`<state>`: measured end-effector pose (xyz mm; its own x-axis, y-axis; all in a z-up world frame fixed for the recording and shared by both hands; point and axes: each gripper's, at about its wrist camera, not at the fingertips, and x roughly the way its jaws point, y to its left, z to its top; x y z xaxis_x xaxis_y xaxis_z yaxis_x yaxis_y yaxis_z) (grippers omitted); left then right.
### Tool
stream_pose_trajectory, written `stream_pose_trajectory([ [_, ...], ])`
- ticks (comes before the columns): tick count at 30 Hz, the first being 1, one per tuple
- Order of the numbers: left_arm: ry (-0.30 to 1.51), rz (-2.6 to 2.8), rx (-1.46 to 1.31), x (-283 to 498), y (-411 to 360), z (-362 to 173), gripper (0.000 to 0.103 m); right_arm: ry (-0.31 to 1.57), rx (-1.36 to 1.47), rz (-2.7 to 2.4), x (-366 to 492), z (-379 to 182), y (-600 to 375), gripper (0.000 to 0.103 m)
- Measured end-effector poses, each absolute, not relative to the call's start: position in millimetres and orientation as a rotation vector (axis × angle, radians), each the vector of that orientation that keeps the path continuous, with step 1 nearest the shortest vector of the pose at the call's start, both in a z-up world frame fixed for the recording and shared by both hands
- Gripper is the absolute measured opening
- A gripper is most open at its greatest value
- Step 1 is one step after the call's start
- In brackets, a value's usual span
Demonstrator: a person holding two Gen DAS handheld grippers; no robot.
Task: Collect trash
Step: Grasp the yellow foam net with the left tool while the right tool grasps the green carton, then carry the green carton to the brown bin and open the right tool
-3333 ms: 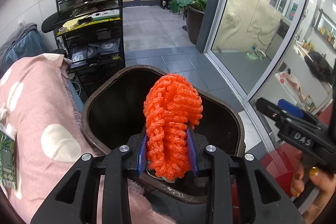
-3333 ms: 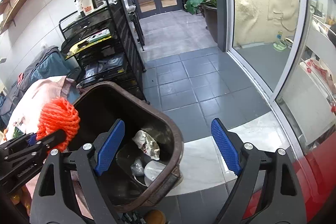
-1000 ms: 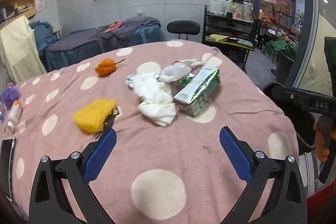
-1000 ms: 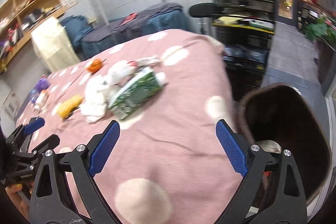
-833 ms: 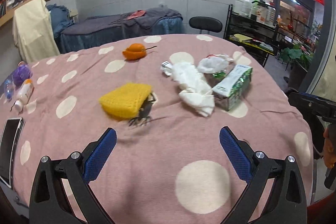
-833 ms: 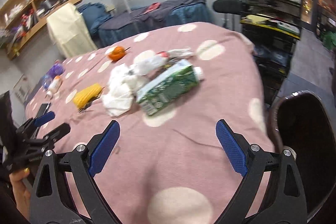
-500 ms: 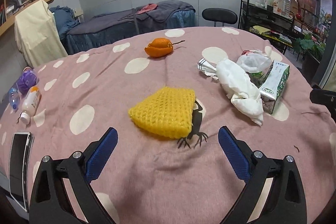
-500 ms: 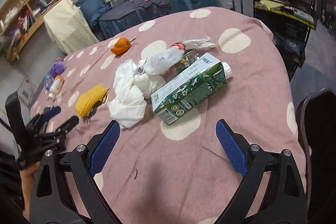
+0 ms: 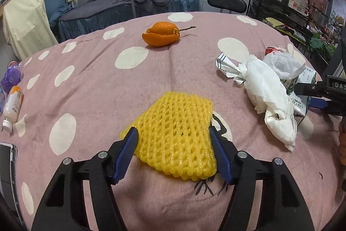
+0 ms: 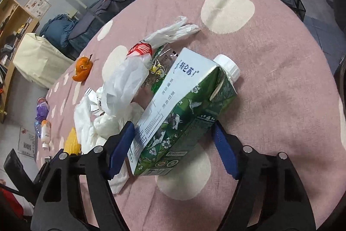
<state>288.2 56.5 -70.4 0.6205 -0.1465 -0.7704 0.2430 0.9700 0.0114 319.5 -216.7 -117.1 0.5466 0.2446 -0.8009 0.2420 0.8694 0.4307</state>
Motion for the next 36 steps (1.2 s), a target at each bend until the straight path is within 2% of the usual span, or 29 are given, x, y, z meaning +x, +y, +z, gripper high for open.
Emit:
stream_pose_trajectory([
  [2,0.874,-0.217,0.114,287.7,55.5,-71.3,0.056,1.010,0.558,0.012,322.7,-118.9,-217.1,0.069],
  [6,0.854,-0.197,0.113,282.5,57.5,-68.1,0.037,0.988,0.553,0.038,316.4,-117.3,-217.6,0.066],
  [11,0.840,-0.190,0.017,275.1,69.5,-60.4,0.023,0.956,0.543,0.084,301.1,-110.9,-220.5,0.060],
  [19,0.765,-0.171,-0.059,248.6,80.3,-40.3,0.020,0.878,0.509,0.131,272.8,-88.1,-229.5,0.055],
  [22,0.736,-0.175,-0.085,237.0,81.7,-30.0,0.020,0.844,0.493,0.143,261.9,-79.8,-231.5,0.050],
  [36,0.626,-0.243,-0.089,188.8,57.0,5.3,0.020,0.676,0.422,0.207,201.0,-33.7,-239.2,0.050],
])
